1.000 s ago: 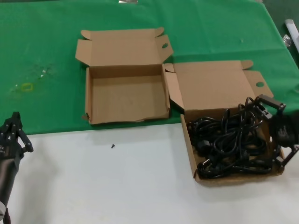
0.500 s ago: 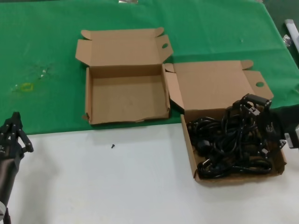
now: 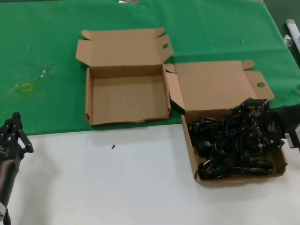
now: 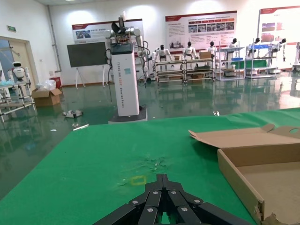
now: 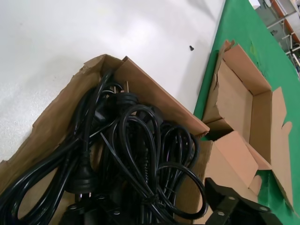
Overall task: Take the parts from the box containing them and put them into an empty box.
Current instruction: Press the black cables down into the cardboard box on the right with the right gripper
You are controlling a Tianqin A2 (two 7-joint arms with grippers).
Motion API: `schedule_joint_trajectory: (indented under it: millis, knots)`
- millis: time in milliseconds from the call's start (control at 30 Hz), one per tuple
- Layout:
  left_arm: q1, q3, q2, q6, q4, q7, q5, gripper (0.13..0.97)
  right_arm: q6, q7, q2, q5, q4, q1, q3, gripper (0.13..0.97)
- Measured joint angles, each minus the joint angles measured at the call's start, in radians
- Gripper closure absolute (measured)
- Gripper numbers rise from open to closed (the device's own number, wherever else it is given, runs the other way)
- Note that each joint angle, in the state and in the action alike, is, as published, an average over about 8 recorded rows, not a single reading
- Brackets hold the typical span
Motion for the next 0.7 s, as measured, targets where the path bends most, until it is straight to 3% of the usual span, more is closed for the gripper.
schedule_joint_trajectory:
  millis: [600,700]
  knots:
    - [0.0,0.0,0.0,0.0,0.0,0.0,0.0,0.955,0.001,-0.009,0.005,-0.003,-0.015,-0.001,0.01,0.789]
    - [0.0,0.0,0.0,0.0,0.0,0.0,0.0,0.955,0.0,-0.004,0.01,-0.002,-0.01,-0.005,0.013,0.789]
